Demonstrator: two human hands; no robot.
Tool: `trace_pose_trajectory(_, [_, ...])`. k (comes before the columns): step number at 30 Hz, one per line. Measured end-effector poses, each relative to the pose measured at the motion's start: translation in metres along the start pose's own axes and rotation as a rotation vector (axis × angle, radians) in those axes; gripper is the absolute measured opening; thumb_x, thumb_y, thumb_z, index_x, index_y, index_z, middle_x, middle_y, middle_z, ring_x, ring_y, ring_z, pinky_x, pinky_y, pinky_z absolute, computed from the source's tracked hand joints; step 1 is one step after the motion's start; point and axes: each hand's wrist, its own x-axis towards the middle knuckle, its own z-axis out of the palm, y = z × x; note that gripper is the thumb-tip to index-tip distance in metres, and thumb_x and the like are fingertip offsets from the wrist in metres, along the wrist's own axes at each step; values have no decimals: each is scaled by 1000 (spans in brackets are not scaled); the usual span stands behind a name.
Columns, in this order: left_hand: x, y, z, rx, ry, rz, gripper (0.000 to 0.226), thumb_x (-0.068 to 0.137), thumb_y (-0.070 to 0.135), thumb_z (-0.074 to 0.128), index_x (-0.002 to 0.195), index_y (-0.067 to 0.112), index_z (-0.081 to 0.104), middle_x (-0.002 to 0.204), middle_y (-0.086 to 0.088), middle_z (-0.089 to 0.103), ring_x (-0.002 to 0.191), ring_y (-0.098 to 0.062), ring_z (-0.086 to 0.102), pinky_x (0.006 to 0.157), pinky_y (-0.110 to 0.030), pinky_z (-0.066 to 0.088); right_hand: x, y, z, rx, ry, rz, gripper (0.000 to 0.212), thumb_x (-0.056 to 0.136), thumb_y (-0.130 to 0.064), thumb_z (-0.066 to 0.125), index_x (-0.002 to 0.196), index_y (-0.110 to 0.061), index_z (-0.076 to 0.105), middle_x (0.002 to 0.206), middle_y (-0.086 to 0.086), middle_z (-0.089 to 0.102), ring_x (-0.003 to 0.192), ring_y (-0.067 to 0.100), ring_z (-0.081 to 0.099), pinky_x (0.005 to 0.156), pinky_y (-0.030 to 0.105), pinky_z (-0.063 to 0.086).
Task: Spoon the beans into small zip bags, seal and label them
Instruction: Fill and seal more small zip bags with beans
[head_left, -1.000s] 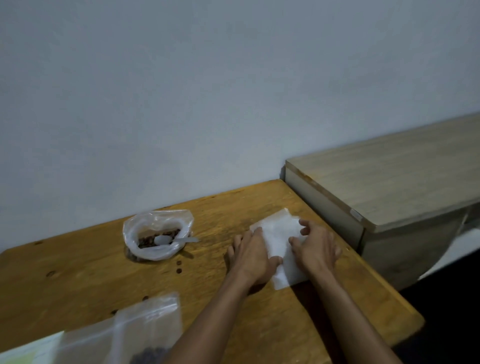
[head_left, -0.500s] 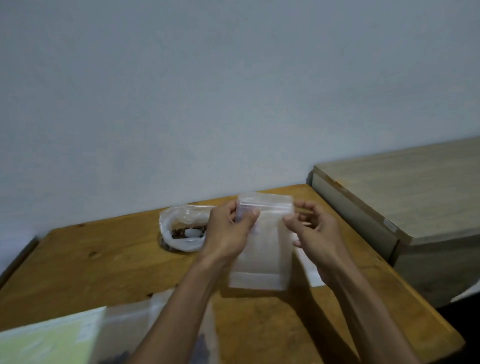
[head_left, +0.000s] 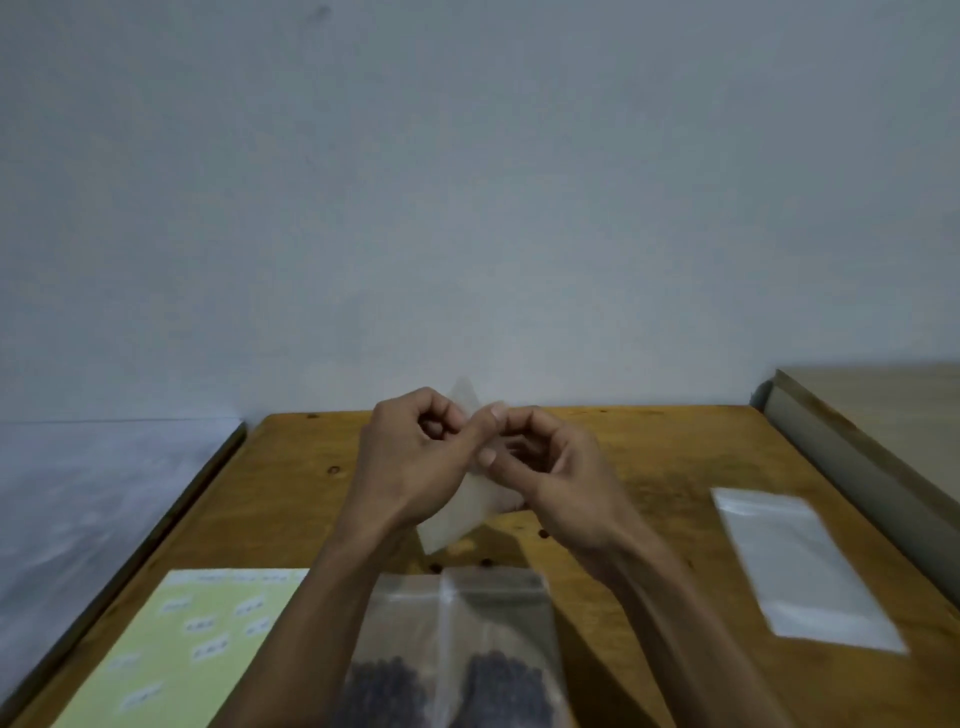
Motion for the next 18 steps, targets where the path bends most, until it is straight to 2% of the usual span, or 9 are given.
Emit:
trace_pose_trajectory(3, [2, -6, -11, -202, -66, -87, 49, 74, 50, 80, 80, 3, 70, 81, -21, 73, 77, -38, 71, 79, -58, 60, 3, -1, 8, 135, -43, 50, 26, 88, -23, 73, 109, -8, 71, 107, 14, 74, 98, 23, 71, 74, 38, 55])
trace_pose_trajectory(5, [2, -9, -16, -238, -103, -99, 43, 77, 44, 78, 83, 3, 70, 87, -25, 72, 89, -46, 69, 84, -60, 58, 5, -2, 8, 176, -65, 102, 29, 86, -27, 72, 109, -8, 71, 106, 13, 74, 97, 21, 72, 71, 36, 56])
trace_pose_trajectory(7, [3, -11, -17, -196, -117, -78, 26, 88, 29, 75, 84, 3, 71, 87, -27, 69, 87, -45, 67, 85, -60, 58, 8, -2, 7, 184, -57, 135, 21, 89, -19, 70, 108, -9, 72, 102, 9, 76, 94, 18, 72, 67, 33, 57])
trace_pose_trajectory(9, [2, -12, -14, -109, -111, -38, 18, 93, 17, 69, 80, 5, 70, 81, -22, 69, 73, -32, 65, 82, -57, 58, 8, -2, 9, 105, -15, 122, 12, 94, -8, 66, 104, -10, 73, 95, 5, 77, 87, 13, 71, 60, 25, 55])
trace_pose_trajectory(11, [2, -11, -10, -28, -90, 8, 19, 93, 15, 66, 75, 9, 69, 69, -10, 67, 65, -13, 60, 72, -50, 57, 9, -1, 10, -185, 31, 7, 14, 96, -10, 63, 99, -15, 76, 89, -1, 77, 81, 9, 70, 60, 24, 55])
trace_pose_trajectory(13, [2, -8, -4, 54, -65, 34, 23, 91, 24, 66, 71, 12, 68, 61, 3, 63, 57, -5, 55, 59, -38, 51, 10, -2, 11, -442, 51, -110, 15, 96, -14, 63, 94, -18, 78, 81, -8, 75, 72, 5, 69, 58, 21, 54])
trace_pose_trajectory(15, [0, -7, -1, 168, -56, 52, 36, 90, 39, 65, 67, 11, 65, 58, 2, 61, 53, -9, 53, 55, -34, 46, 9, -4, 11, -531, 114, -152, 16, 96, -15, 64, 88, -16, 77, 68, -11, 69, 59, 0, 63, 51, 14, 45])
trace_pose_trajectory(18, [-4, -6, 0, 291, -119, 120, 46, 97, 42, 55, 68, 7, 62, 63, -9, 63, 60, -24, 58, 58, -47, 49, 7, -5, 6, -524, 208, -142, 17, 94, -16, 67, 81, -20, 76, 57, -16, 66, 51, -3, 62, 43, 10, 41])
